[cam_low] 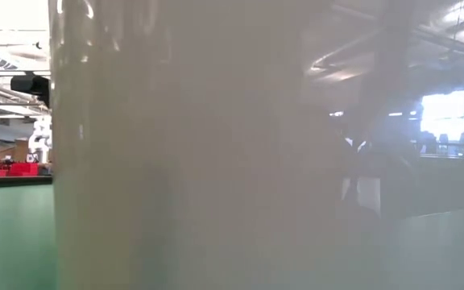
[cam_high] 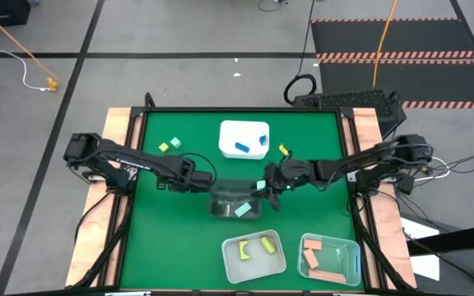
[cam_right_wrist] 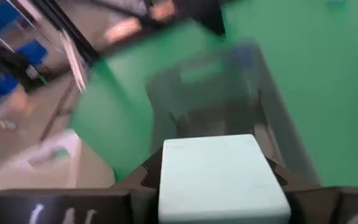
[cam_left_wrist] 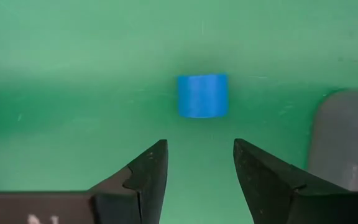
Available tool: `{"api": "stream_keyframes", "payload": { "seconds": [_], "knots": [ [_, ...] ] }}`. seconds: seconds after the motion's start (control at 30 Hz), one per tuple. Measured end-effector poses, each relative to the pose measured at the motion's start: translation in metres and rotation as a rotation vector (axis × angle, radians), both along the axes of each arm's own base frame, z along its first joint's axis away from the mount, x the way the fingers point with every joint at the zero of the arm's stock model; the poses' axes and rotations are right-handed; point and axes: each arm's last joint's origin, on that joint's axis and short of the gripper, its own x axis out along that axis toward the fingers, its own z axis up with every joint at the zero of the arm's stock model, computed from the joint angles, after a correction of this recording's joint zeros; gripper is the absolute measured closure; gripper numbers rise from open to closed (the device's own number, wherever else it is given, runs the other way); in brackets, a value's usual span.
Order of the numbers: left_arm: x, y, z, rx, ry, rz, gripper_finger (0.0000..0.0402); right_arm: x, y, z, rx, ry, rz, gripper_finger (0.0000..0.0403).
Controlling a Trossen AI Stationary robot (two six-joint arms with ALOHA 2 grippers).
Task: Sort & place blocks by color
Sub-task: Put the bottom light blue block into the black bin
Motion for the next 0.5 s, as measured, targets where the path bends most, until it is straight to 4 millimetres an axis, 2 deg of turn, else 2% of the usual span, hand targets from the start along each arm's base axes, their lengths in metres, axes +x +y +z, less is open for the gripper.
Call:
{"api": "stream_keyframes", "payload": {
  "seconds": [0.23,0.5],
  "knots": [
    [0.004,-0.001,-0.006,0.0,-0.001,0.04,0.0218,0.007,0.001,-0.023,0.028,0.083,-0.012,0.0292],
    [0.012,-0.005,-0.016,0.0,-0.008,0.023,0.0218,0.004,0.0,-0.025,0.025,0.131,-0.012,0.0292]
  ]
}}
